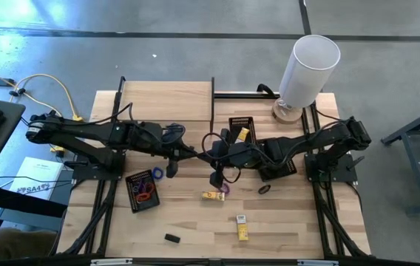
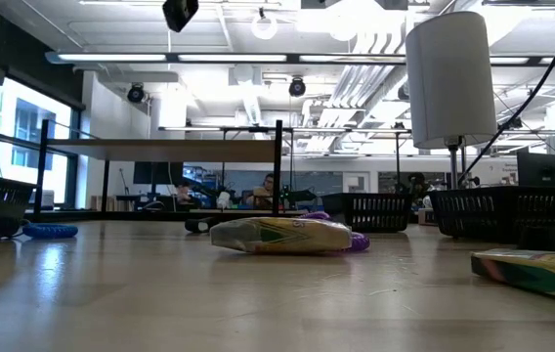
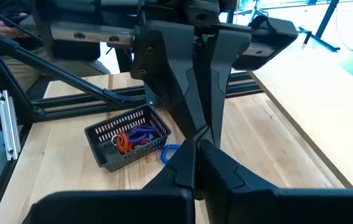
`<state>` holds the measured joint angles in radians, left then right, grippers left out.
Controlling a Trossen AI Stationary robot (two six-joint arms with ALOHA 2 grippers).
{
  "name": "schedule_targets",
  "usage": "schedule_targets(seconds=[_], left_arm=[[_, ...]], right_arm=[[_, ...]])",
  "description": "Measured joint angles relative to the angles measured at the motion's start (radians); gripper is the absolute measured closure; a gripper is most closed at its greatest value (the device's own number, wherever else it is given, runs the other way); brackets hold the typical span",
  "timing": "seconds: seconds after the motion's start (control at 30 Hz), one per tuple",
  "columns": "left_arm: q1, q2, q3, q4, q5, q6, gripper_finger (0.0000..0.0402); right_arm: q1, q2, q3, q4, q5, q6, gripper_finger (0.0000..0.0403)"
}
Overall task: Pick & Place Office Desk Supplies
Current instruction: Put the black rubberband into the bottom right black bin
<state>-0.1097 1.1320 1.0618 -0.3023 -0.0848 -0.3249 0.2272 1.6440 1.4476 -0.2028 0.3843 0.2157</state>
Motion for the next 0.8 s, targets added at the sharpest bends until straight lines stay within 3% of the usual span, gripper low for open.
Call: schedule_targets(seconds=[0.2, 0.4, 0.57, 0.8], left_arm=[[0.000, 0.000, 0.000, 0.005, -0.062, -0.013, 0.0377], [0.000, 0.000, 0.000, 0.005, -0.055, 0.136, 0.0376], [0.001, 0.000, 0.000, 0.004, 0.028, 0.101, 0.0376], [0.004, -0.004, 0.000, 0.003, 0.028, 0.015, 0.0371]], right_arm=[[-0.001, 0.000, 0.000, -0.001, 0.007, 0.000, 0.0399], [0.000, 0.000, 0.000, -0.003, 0.002, 0.000, 0.0399], [0.001, 0.000, 0.000, -0.005, -0.003, 0.000, 0.0399], [0.000, 0.000, 0.000, -0.005, -0.020, 0.000, 0.0399]])
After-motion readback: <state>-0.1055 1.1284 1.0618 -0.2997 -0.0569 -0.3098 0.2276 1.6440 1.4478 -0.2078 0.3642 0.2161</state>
